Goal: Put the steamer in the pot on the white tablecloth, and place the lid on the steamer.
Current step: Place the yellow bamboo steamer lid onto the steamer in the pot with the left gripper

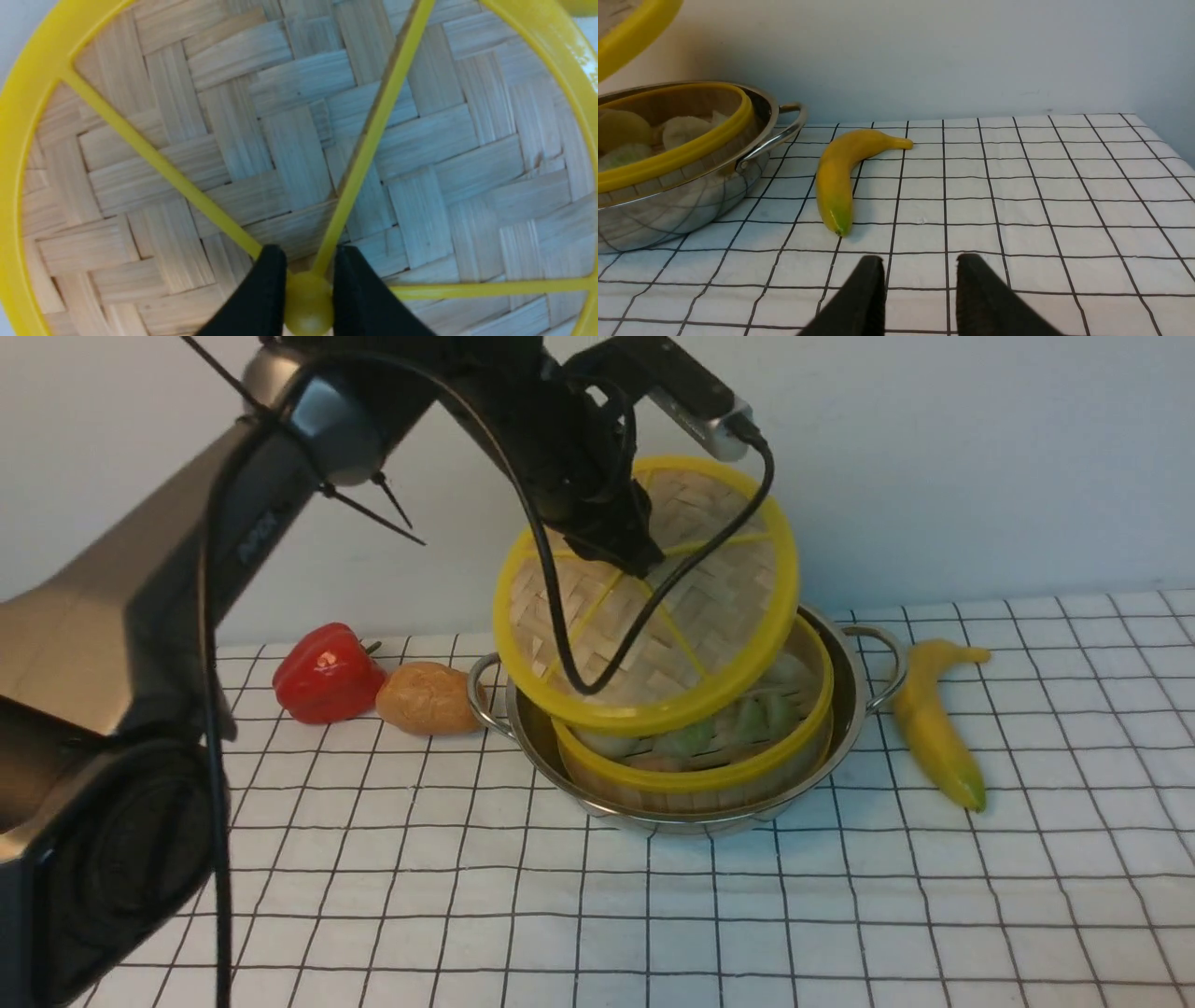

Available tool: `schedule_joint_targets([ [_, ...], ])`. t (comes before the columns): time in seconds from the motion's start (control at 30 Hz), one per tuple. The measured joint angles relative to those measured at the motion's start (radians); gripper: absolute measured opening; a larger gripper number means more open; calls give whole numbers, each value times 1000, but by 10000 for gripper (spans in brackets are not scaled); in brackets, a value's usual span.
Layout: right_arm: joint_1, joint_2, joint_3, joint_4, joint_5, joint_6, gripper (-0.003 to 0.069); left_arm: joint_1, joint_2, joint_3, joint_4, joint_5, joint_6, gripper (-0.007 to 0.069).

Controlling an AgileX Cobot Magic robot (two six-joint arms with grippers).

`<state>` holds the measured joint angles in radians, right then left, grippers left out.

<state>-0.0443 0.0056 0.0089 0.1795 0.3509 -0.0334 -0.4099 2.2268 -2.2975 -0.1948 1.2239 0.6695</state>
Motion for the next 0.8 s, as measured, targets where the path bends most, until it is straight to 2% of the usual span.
schedule_joint_targets([
  [0.57,0,0,0,0,0,0,240,-28,125,-24,-34,3,26,116],
  [0.8,0,0,0,-1,0,0,240,-47,133,-24,7,3,41,115],
])
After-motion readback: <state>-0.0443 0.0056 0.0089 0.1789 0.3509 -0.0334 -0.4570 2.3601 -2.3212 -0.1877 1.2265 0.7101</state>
